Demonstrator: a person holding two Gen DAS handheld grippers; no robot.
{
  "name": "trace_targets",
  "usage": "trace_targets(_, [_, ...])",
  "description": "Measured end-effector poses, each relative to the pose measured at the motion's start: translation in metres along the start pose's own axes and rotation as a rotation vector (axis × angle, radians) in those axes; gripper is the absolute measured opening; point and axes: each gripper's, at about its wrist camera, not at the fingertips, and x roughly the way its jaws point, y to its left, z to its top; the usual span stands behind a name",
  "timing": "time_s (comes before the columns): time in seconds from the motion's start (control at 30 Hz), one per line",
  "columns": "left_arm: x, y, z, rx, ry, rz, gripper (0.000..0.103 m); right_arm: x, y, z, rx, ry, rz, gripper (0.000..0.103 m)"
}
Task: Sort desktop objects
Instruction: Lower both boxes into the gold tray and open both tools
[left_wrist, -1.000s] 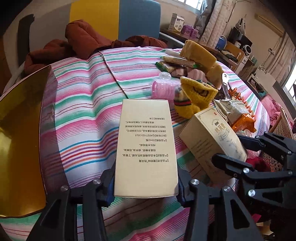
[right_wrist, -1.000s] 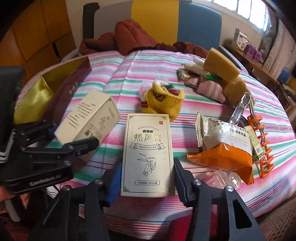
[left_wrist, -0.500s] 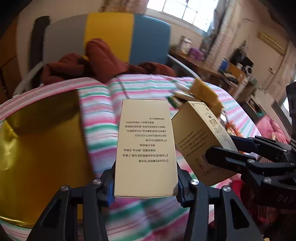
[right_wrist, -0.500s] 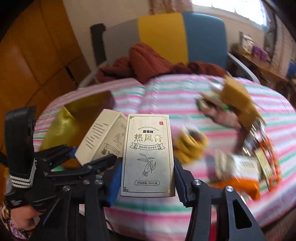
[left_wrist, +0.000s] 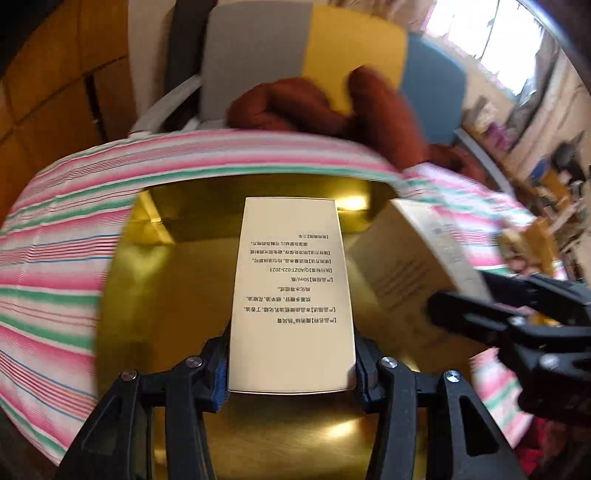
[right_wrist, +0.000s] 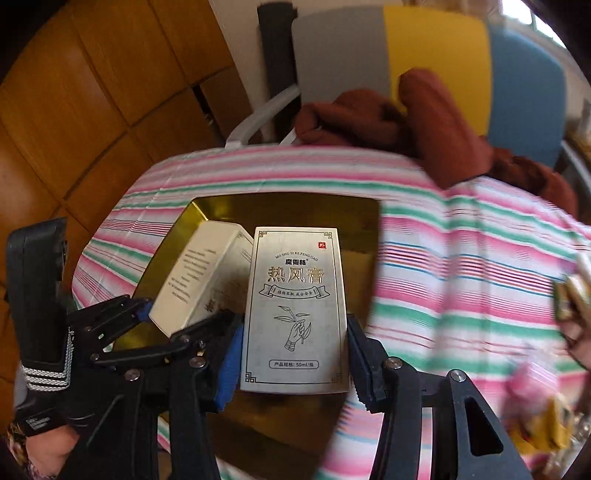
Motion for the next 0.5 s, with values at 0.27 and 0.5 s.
trace_targets(0.27, [0.030, 0.051, 0.018, -0.050, 0.066, 0.056, 0.052, 0.078, 0.008, 0.030, 0.189, 0.078, 0.081, 0.060])
trace_targets(0.5, [-0.005, 0.065, -0.006, -0.128, 0.022, 0.026, 0.053, 0.076, -0.002, 0.013, 0.230, 0.097, 0.166, 0.051])
